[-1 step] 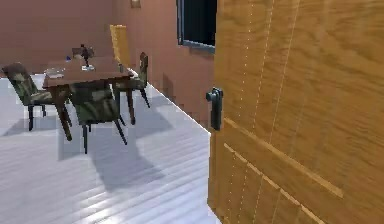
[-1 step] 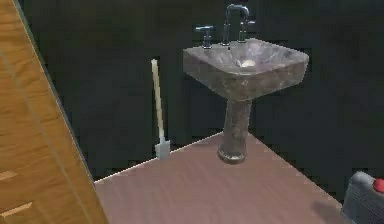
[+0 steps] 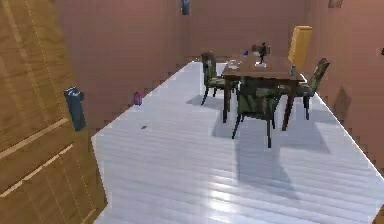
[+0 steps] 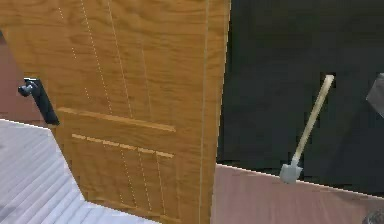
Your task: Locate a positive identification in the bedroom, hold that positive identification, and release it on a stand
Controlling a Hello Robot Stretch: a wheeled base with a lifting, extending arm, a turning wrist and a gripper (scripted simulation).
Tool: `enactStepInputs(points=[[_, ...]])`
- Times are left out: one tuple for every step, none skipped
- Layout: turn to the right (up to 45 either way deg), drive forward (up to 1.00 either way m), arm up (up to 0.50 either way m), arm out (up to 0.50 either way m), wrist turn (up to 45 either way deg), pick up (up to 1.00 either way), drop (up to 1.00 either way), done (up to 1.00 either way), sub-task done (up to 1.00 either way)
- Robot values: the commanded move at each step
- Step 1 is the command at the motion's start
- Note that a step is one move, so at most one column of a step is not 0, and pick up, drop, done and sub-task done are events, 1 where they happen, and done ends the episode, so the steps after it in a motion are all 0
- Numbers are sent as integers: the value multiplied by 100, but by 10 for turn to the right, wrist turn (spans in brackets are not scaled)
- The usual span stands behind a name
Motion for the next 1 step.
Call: enactStepInputs(points=[[-60,0,0,0,0,0,0,0,0]])
